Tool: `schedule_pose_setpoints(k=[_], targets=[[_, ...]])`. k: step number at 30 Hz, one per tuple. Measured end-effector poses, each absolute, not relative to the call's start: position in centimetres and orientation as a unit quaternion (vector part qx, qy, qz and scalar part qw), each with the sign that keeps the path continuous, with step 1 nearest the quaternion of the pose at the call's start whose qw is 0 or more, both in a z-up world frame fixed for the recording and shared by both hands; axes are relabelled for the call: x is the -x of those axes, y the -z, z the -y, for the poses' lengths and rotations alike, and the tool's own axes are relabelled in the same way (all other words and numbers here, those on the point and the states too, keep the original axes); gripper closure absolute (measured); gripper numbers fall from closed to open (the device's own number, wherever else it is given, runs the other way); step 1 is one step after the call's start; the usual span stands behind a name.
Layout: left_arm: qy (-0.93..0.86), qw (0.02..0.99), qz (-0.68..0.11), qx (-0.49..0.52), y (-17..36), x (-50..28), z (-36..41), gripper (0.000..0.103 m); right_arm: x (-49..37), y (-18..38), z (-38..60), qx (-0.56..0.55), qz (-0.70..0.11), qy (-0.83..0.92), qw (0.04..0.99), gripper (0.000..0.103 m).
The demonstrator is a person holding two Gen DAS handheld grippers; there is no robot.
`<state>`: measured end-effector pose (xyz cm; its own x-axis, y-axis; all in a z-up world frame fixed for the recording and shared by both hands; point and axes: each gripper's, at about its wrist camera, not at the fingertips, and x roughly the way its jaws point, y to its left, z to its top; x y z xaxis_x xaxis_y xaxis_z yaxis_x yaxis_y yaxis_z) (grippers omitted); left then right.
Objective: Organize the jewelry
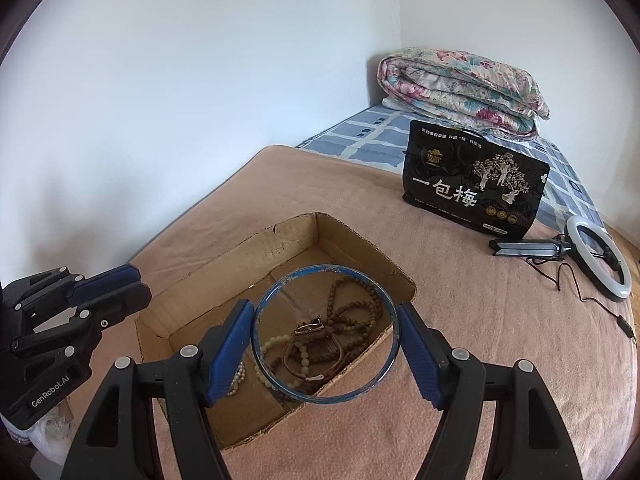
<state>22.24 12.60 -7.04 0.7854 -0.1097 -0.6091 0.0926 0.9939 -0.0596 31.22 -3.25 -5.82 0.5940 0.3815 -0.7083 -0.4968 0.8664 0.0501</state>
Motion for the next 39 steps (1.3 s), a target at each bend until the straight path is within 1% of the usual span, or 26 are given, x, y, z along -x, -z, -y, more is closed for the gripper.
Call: schedule_pose_setpoints(k=[18, 19, 20, 21, 22, 23, 24, 26, 28, 30, 39], targets=[[0.058, 0.942, -0.329, 0.014, 8.0, -23.2, -12.5, 0.087, -33.1, 6.8, 3.0, 0.066, -0.385, -0.242, 0.888, 0.028], [0.059, 0.942, -0.332, 0.014, 8.1, -23.3, -12.4, 0.087, -33.1, 6.8, 3.0, 0.066, -0.385, -0.242, 0.888, 0.027], [0.058, 0.940, -0.335, 0.015, 8.2, -23.4, -12.3, 0.085, -33.1, 6.7, 3.1, 0.066, -0.384, -0.240, 0.889, 0.025], [0.058, 0.940, -0.336, 0.015, 8.3, -23.5, -12.2, 0.071, -33.2, 6.7, 3.1, 0.066, -0.382, -0.237, 0.891, 0.018], [0.058, 0.941, -0.333, 0.015, 8.3, -23.5, -12.2, 0.056, -33.1, 6.6, 3.2, 0.065, -0.379, -0.234, 0.893, 0.013], [0.056, 0.943, -0.329, 0.013, 8.3, -23.4, -12.1, 0.050, -33.0, 6.5, 3.2, 0.064, -0.376, -0.232, 0.895, 0.012], [0.056, 0.944, -0.325, 0.012, 8.2, -23.3, -12.1, 0.048, -33.0, 6.4, 3.3, 0.063, -0.374, -0.231, 0.896, 0.011], [0.056, 0.943, -0.327, 0.009, 8.2, -23.2, -12.0, 0.048, -33.0, 6.3, 3.3, 0.064, -0.374, -0.230, 0.896, 0.010], [0.053, 0.943, -0.329, 0.008, 8.3, -23.2, -12.0, 0.047, -32.9, 6.2, 3.3, 0.064, -0.372, -0.227, 0.898, 0.005], [0.053, 0.942, -0.330, 0.010, 8.4, -23.2, -12.0, 0.047, -32.8, 6.0, 3.4, 0.064, -0.368, -0.225, 0.900, 0.002], [0.051, 0.943, -0.329, 0.012, 8.3, -22.8, -12.1, 0.047, -32.1, 5.4, 3.6, 0.067, -0.363, -0.223, 0.902, 0.001]])
